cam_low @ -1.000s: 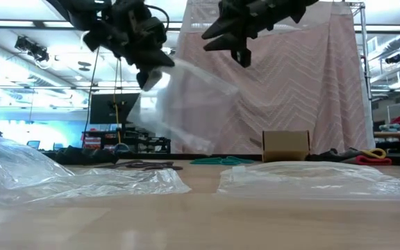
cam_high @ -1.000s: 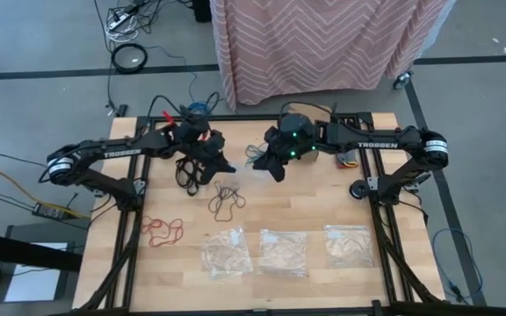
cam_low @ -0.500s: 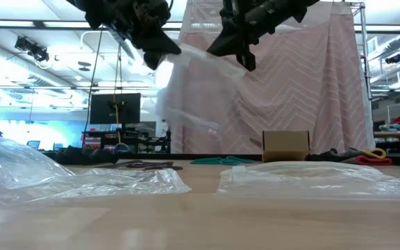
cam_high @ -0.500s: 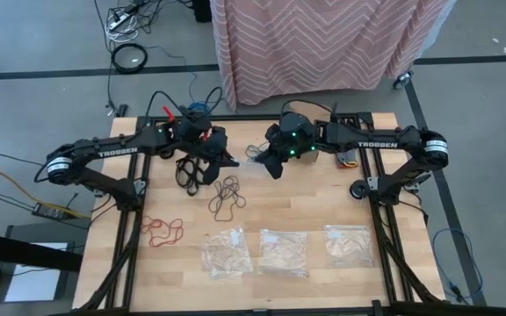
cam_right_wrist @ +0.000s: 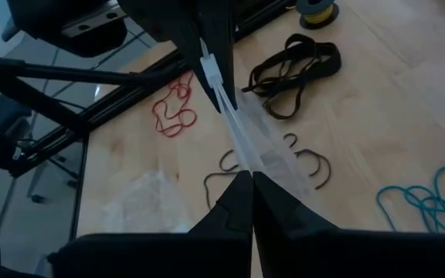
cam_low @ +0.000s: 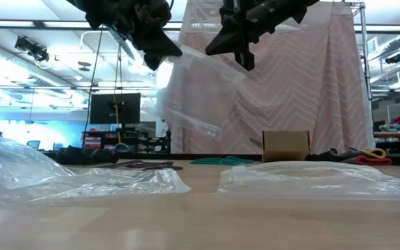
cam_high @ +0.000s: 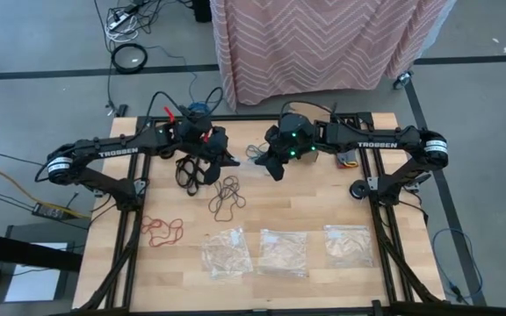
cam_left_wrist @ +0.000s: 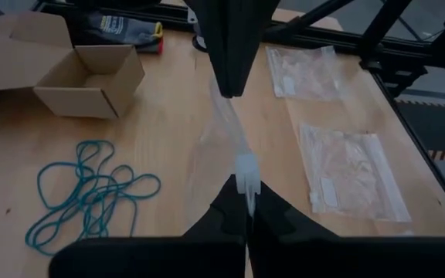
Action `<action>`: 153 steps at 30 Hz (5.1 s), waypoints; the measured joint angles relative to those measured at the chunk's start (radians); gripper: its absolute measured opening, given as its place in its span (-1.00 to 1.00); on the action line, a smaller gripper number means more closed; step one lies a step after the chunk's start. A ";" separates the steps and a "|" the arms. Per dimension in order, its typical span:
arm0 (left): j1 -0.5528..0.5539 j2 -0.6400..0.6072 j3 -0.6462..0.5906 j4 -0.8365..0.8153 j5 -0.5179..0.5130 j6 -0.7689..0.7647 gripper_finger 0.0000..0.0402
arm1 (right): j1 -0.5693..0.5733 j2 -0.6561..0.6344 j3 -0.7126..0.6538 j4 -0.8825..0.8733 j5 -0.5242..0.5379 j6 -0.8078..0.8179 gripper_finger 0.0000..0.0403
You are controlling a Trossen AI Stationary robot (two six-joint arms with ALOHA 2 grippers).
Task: Sort rubber bands
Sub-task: Open the top transparent zip bag
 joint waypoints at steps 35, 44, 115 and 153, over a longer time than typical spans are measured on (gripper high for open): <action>-0.025 0.050 -0.002 -0.124 -0.016 0.000 -1.00 | -0.012 0.085 0.021 0.036 -0.086 -0.049 -1.00; -0.026 0.035 0.078 -0.164 -0.009 0.033 -1.00 | 0.032 0.085 0.020 -0.209 -0.120 -0.287 -0.60; -0.056 0.204 0.250 -0.239 0.014 0.122 -1.00 | -0.008 0.082 0.019 -0.125 -0.202 -0.208 -0.92; -0.055 0.199 0.251 -0.366 -0.120 0.228 -1.00 | 0.092 0.082 0.020 -0.002 0.155 -0.506 -0.24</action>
